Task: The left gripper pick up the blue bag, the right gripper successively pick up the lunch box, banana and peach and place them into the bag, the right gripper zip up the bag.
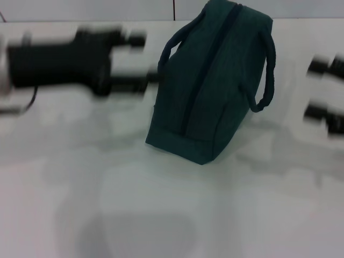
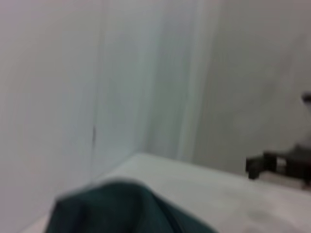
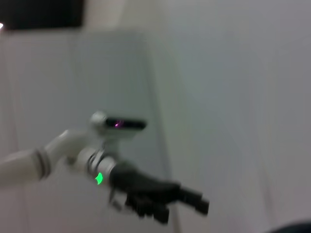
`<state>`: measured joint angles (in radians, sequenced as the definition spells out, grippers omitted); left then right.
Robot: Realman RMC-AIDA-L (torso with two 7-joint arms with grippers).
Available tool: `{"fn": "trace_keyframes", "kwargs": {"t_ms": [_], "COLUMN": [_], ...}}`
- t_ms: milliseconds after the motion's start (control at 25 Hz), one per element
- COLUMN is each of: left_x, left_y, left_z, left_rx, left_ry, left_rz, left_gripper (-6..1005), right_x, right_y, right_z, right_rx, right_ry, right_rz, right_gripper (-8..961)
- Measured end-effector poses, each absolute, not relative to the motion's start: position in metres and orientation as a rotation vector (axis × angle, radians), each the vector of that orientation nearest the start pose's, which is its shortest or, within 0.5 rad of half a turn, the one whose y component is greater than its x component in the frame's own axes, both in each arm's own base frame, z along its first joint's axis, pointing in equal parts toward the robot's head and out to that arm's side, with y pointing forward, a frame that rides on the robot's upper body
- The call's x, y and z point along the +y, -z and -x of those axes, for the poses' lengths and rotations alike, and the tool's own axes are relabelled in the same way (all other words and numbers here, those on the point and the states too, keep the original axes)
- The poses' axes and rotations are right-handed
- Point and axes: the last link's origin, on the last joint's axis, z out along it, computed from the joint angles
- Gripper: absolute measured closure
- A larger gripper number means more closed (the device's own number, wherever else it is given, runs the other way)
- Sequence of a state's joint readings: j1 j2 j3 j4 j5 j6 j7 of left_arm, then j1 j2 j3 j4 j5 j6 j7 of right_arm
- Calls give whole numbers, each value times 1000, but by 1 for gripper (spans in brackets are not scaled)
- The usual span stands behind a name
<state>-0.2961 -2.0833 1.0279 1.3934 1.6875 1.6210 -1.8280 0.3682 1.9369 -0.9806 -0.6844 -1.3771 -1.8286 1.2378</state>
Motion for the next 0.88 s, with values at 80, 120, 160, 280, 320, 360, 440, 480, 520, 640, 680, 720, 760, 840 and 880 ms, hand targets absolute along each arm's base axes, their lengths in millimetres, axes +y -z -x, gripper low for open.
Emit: {"fn": "trace_keyframes", "kwargs": {"t_ms": [80, 120, 160, 280, 320, 360, 440, 480, 520, 640, 680, 720, 760, 840, 880], "left_x": [288, 280, 272, 253, 250, 245, 240, 239, 237, 234, 232, 231, 229, 227, 226], "left_y": [-67, -65, -62, -49, -45, -39, -32, -29, -26, -24, -24, -23, -23, -22, -22], "left_z": [199, 211, 222, 252, 259, 267, 282, 288, 296, 312, 316, 318, 319, 320, 320], "left_rx": [-373, -381, -397, -434, -444, -451, -496, -523, -554, -595, -602, -608, -609, -603, -603], "left_ry": [745, 738, 729, 721, 726, 734, 750, 757, 747, 707, 700, 700, 703, 708, 709], "left_rz": [2743, 2740, 2734, 2719, 2717, 2713, 2694, 2684, 2677, 2661, 2653, 2648, 2647, 2649, 2651], "left_gripper": [284, 239, 193, 125, 125, 125, 125, 125, 125, 125, 125, 125, 125, 125, 125], "right_x": [283, 281, 276, 265, 260, 257, 251, 249, 247, 245, 245, 245, 245, 245, 246], "right_y": [-61, -58, -52, -35, -28, -22, -11, -5, 0, 12, 15, 17, 18, 18, 18], "right_z": [-249, -250, -254, -265, -270, -275, -286, -292, -297, -307, -308, -309, -310, -311, -311], "right_rx": [211, 218, 230, 270, 287, 306, 366, 397, 430, 476, 483, 488, 495, 498, 497], "right_ry": [-1130, -1115, -1093, -1053, -1037, -1018, -999, -992, -987, -943, -932, -923, -917, -914, -913], "right_rz": [2733, 2750, 2771, 2777, 2773, 2760, 2730, 2710, 2690, 2656, 2653, 2651, 2648, 2641, 2639], "right_gripper": [80, 80, 80, 81, 81, 81, 81, 81, 81, 81, 81, 81, 81, 81, 81]}}
